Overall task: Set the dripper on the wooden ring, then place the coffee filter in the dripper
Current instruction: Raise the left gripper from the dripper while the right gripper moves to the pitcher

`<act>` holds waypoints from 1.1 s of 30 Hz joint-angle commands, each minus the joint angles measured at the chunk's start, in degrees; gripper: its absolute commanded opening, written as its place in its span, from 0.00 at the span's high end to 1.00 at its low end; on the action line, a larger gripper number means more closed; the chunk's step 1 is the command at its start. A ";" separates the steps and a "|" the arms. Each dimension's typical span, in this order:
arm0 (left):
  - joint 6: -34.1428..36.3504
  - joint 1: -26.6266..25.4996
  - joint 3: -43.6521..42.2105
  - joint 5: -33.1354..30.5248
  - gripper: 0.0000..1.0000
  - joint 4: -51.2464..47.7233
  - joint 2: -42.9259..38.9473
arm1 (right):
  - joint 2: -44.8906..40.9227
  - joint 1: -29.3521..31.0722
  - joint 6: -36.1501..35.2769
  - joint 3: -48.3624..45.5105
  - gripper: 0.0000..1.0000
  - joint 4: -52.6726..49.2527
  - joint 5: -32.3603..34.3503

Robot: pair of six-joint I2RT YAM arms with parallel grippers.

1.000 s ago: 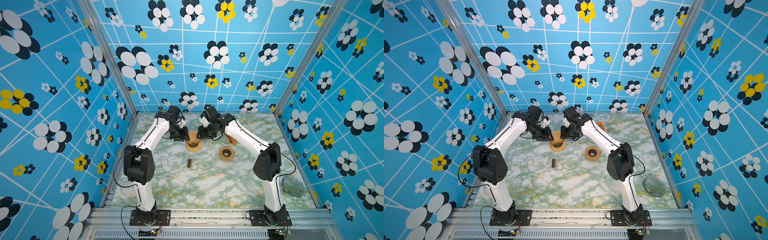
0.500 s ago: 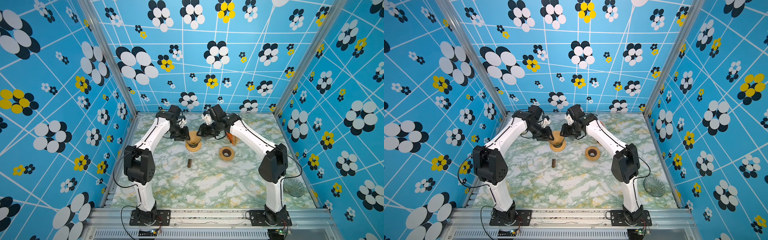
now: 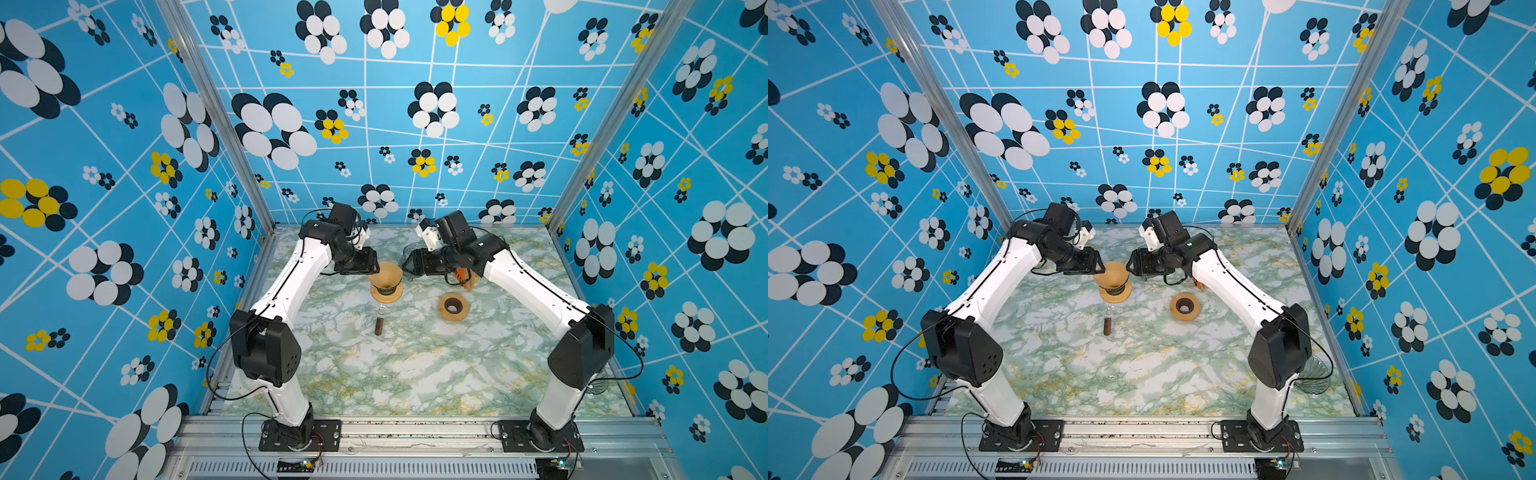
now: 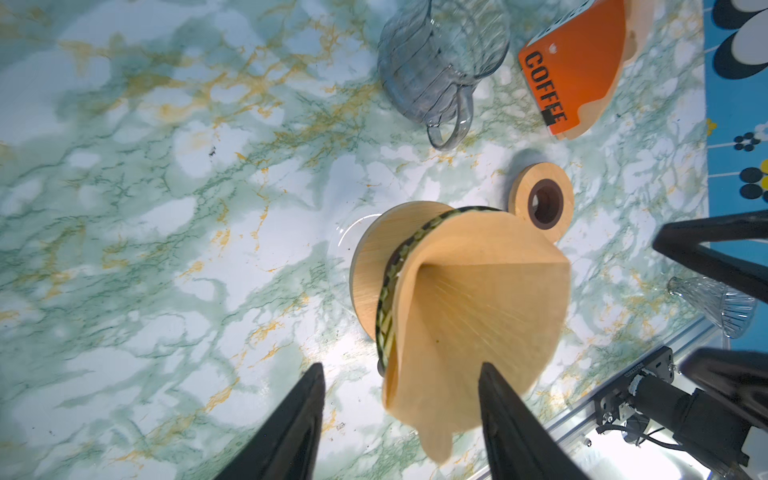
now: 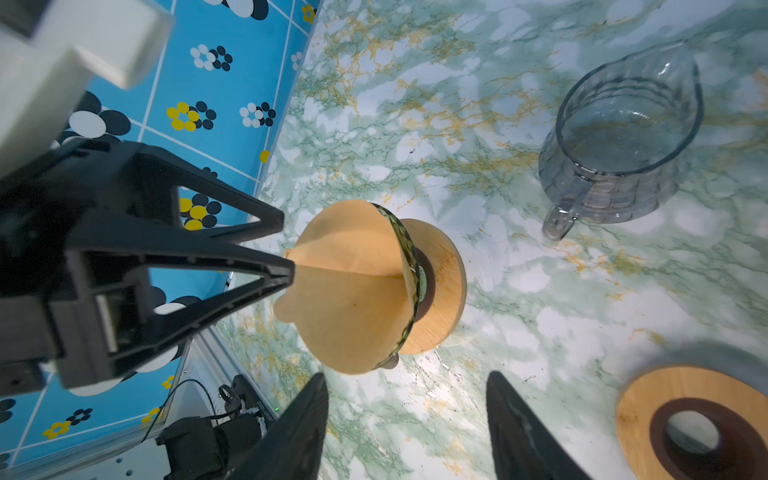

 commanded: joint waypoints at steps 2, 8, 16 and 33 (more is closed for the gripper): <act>1.17 -1.81 -4.69 3.16 0.32 7.35 -6.33 | -6.07 -0.37 -3.07 -6.30 0.36 2.75 5.69; -0.08 -3.53 -9.97 9.00 0.01 17.21 -11.59 | -13.15 -1.10 -3.60 -15.88 0.36 8.09 12.10; 2.16 -4.32 -19.03 14.76 0.01 28.11 -19.91 | -14.38 -3.71 -2.81 -20.83 0.38 12.59 12.92; 3.34 -4.05 -25.79 10.14 0.01 31.56 -31.88 | 5.96 -2.57 5.01 -5.64 0.42 11.92 18.17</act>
